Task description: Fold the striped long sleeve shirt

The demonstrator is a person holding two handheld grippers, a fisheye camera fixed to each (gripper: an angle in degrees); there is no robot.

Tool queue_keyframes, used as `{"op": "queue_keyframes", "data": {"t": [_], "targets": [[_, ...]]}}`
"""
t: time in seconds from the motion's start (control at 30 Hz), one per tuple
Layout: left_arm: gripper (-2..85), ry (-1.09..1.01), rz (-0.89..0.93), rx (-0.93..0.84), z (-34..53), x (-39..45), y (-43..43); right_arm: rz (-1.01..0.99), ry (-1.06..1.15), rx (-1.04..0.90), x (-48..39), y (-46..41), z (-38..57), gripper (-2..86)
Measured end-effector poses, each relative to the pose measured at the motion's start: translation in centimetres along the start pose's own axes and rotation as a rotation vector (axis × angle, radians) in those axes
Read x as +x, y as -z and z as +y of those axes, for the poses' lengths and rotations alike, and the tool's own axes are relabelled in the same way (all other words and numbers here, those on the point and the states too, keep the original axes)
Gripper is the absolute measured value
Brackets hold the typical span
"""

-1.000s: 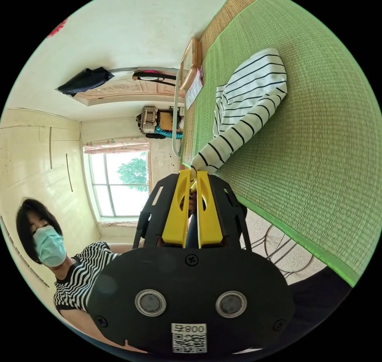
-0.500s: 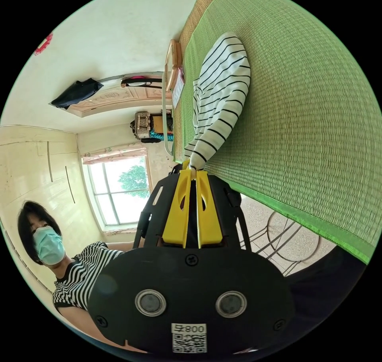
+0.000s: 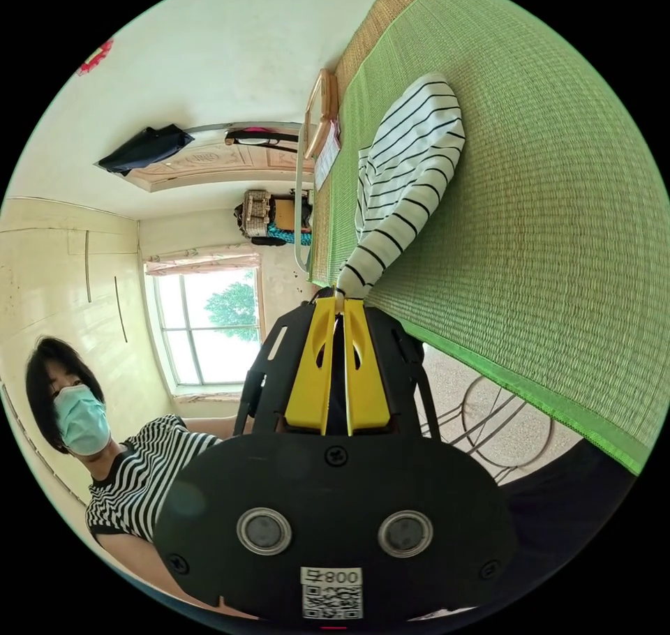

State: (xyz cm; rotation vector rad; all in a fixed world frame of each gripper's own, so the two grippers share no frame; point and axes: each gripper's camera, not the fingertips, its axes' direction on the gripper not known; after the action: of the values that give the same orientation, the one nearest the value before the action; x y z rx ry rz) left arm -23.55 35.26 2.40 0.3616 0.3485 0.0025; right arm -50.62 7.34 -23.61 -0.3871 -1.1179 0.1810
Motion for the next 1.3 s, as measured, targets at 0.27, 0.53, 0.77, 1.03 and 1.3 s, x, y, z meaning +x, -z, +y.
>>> {"op": "queue_keyframes", "data": {"t": [0.27, 0.53, 0.77, 1.03, 1.3], "targets": [[2.8, -0.023, -0.011, -0.031, -1.6, 4.4, 1.2, 0.057, -0.089, 0.02, 8.4, 1.3, 2.3, 5.5], [2.7, -0.027, -0.02, -0.04, -3.7, 9.6, 2.6, 0.105, -0.095, -0.011, 14.4, 1.1, 1.3, 9.1], [2.7, -0.058, -0.048, -0.071, -5.9, 16.1, 3.9, 0.078, -0.109, -0.015, 19.1, 1.6, 0.5, 5.9], [2.6, -0.157, -0.057, -0.16, -7.1, 26.1, 4.7, 0.026, -0.046, 0.006, 23.8, 7.9, 2.5, 3.3], [2.5, -0.265, 0.032, -0.225, -6.9, 38.7, 4.2, -0.02, 0.051, 0.066, 27.8, 16.8, 6.7, 2.7]]}}
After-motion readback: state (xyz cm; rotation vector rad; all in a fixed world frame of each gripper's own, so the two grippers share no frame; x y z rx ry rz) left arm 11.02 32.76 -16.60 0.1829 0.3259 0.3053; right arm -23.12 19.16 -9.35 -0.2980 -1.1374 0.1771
